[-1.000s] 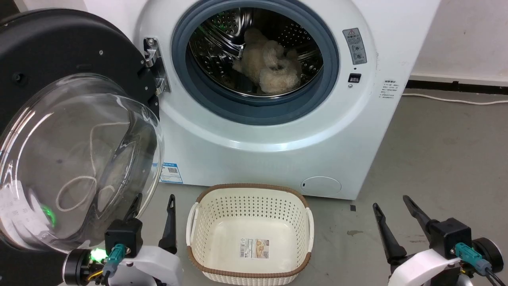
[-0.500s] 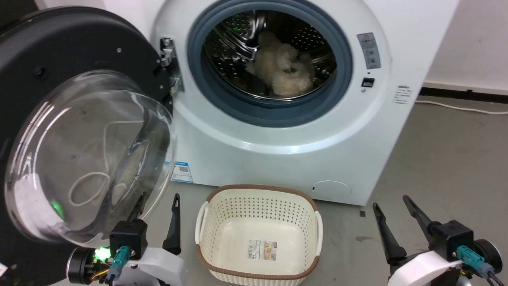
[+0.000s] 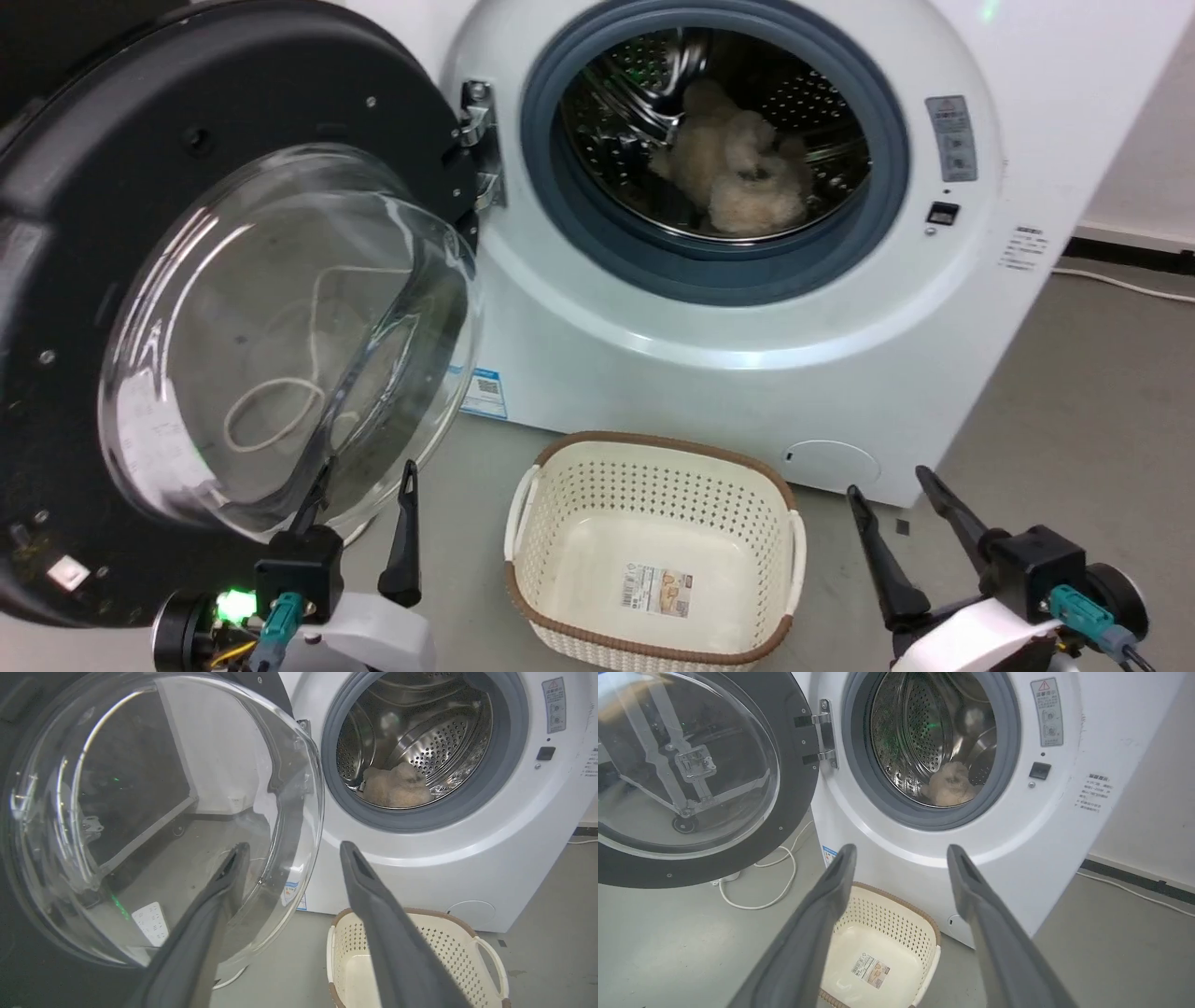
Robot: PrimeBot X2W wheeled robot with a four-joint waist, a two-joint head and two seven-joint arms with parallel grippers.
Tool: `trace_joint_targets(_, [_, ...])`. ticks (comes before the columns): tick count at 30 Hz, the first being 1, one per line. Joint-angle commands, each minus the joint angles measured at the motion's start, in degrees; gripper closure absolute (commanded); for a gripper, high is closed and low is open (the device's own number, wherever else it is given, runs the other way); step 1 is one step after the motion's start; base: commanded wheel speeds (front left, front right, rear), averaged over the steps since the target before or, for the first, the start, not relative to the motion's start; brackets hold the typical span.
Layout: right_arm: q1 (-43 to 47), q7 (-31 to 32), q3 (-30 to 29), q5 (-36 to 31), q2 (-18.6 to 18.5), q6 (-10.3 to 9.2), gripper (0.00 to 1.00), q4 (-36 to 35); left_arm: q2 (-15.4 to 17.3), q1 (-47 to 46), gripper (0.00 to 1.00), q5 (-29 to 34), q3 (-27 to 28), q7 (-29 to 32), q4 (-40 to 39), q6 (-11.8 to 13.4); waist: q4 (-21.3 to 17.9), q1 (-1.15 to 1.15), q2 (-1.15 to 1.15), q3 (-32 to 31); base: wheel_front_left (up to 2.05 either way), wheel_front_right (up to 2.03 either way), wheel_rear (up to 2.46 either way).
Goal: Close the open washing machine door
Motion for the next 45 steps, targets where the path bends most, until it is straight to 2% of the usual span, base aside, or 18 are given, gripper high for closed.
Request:
trace_joint_targets(1, [-0.5, -0.6, 0.7, 0.7, -0.5, 0.01, 0.00, 0.5, 0.4, 1.0, 0.00, 0.1, -0.2, -0.7, -0.4, 0.5, 0.7, 0.00, 0.00, 0.2, 0.00, 0.00, 0.00])
trace_joint_targets(18, [-3.5, -3.2, 7.5, 3.7, -2.1, 0.01, 0.00, 4.3, 2.2, 3.3, 0.00, 0.0, -1.4, -3.2, -2.4, 3.1, 5.7, 0.00, 0.00, 0.2, 0.00, 0.00, 0.00])
trace_joint_targets(45, [-4.2, -6.7, 13.0, 7.2, -3.5, 0.03, 0.00, 6.9, 3.9, 5.7, 0.00, -1.0, -2.7, -6.7, -3.6, 6.5, 12.5, 0.00, 0.00, 0.0, 0.00, 0.00, 0.00])
